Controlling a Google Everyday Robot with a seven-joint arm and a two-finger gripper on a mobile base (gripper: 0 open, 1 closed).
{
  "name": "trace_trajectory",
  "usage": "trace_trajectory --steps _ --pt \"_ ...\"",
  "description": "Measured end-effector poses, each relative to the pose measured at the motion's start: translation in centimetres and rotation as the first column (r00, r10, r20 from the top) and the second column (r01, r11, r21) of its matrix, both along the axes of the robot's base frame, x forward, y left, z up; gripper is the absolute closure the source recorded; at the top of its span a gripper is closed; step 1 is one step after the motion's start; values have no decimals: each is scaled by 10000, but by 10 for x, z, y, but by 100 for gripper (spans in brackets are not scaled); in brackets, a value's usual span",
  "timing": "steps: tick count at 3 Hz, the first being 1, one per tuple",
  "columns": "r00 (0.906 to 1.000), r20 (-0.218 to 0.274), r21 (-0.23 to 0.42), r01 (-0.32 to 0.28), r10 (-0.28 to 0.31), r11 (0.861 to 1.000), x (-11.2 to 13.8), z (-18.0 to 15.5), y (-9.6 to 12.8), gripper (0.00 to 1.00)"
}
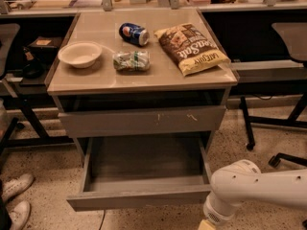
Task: Open middle drawer
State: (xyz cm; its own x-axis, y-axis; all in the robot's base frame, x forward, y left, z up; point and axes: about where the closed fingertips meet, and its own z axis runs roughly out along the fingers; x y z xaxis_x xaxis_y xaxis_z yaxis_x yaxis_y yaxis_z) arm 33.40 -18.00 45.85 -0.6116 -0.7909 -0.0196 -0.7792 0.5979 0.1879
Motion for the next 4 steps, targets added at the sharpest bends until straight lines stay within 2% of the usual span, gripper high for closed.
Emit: trace_trajectory --steps 1,2,3,4 --pt "9997 228 145 -108 105 9998 7 4 4 0" --pt "9940 1084 243 -198 171 9995 32 24 12 0" --pt "9870 1575 399 -374 306 9985 59 33 24 0" --pt "9859 1599 483 -578 494 9972 75 25 37 0"
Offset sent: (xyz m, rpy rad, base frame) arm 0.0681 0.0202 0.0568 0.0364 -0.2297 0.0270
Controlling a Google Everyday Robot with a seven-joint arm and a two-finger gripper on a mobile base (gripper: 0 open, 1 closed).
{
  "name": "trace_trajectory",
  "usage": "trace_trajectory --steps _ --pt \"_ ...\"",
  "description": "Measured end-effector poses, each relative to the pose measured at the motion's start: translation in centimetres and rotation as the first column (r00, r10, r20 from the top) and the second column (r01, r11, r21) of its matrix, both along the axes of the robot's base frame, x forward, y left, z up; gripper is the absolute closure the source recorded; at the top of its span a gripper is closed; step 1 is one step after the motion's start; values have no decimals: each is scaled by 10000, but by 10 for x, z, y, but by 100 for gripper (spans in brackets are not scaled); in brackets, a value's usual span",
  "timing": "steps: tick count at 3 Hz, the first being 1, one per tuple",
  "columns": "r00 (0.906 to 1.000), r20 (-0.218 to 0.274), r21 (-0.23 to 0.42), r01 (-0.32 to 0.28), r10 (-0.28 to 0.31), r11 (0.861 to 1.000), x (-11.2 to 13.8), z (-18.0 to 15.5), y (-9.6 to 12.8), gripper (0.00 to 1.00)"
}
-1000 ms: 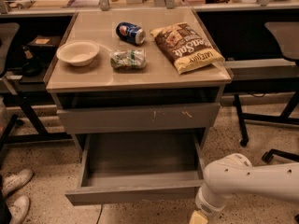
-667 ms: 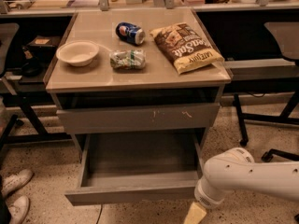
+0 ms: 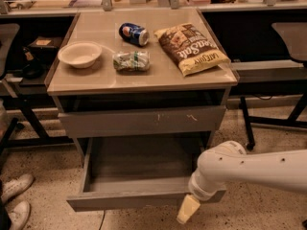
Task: Open middle drawer
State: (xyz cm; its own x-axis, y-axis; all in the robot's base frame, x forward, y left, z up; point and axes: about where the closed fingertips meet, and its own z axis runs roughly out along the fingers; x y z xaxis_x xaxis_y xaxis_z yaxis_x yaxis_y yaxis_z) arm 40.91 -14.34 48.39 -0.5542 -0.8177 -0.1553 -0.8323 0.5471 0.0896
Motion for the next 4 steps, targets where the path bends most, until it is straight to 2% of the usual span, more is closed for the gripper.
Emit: trace_trajectory --steps 1,2,3,4 --pt "9995 -225 -108 -234 232 9997 13 -23 13 0" --pt "9968 -765 -123 -242 232 9996 13 -49 17 0" --pt "9873 -1578 -51 -179 169 9998 -4 -80 21 0" --pt "9855 -1692 -67 -110 97 9999 -8 -81 18 0"
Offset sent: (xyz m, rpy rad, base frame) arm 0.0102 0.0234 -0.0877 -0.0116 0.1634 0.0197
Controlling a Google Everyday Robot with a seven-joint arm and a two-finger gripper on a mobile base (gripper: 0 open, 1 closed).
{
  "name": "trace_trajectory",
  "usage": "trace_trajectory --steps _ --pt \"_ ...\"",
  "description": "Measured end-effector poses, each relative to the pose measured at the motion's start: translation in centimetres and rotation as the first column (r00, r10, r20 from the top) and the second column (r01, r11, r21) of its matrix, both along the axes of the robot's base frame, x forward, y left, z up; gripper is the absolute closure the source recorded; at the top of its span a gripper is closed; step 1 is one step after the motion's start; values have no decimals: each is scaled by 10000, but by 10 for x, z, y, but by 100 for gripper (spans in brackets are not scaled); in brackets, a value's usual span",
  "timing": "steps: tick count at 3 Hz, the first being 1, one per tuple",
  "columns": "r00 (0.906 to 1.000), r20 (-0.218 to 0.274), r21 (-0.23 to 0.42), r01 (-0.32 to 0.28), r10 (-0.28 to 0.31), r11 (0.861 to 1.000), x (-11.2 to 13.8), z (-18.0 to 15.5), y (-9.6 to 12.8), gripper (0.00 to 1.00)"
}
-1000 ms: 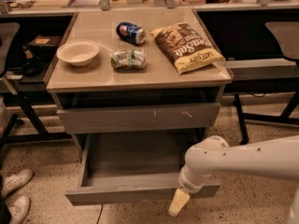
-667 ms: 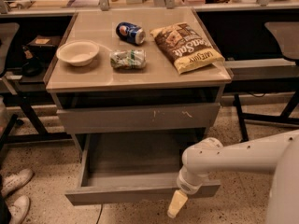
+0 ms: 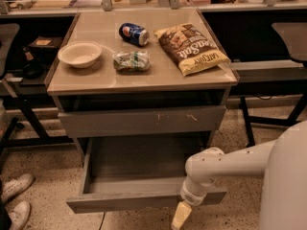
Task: Open middle drawer
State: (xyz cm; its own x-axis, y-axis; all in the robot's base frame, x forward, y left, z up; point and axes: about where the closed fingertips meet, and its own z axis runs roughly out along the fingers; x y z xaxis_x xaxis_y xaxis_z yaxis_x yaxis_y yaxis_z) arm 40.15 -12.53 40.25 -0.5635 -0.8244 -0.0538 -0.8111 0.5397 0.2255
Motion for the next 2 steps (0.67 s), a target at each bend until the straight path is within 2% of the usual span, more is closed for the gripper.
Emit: trace_trajectory --steps 1,2 --pt "9998 -128 -129 166 -168 9998 -10 0 -11 0" --pt "9998 -129 -130 167 -169 9998 -10 2 -11 0"
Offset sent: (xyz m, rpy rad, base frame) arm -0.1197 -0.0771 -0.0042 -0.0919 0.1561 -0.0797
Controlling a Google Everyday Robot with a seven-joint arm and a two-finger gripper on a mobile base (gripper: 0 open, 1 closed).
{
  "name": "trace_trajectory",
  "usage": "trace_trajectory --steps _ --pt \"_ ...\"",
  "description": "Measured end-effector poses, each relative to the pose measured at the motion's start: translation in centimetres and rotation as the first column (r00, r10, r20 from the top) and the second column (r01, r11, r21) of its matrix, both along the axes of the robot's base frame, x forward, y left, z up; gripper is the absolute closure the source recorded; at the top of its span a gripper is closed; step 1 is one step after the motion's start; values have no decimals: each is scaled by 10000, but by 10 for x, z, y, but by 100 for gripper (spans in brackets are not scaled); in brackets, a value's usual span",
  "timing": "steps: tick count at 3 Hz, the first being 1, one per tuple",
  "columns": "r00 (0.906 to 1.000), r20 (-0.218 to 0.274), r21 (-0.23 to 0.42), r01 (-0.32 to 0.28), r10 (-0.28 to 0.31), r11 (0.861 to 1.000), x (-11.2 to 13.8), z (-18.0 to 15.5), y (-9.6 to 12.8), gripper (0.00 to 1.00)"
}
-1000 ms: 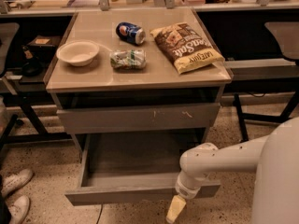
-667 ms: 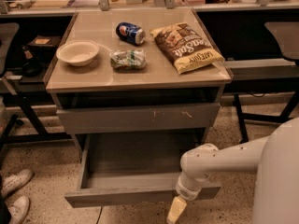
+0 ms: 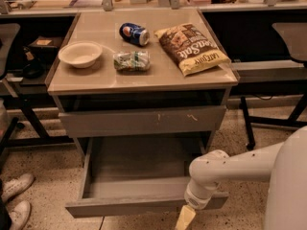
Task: Open middle drawer
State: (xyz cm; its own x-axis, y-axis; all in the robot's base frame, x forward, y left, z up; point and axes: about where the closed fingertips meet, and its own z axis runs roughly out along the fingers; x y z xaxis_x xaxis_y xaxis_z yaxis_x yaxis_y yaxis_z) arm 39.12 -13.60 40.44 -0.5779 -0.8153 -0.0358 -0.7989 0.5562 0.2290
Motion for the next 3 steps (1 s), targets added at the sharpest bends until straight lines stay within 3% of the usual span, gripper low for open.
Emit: trace_trajectory --steps 2,3 --pt "9973 -515 -255 508 -521 9984 -36 1 -25 0" --pt "9973 -515 -255 508 -521 9984 -36 1 -25 0"
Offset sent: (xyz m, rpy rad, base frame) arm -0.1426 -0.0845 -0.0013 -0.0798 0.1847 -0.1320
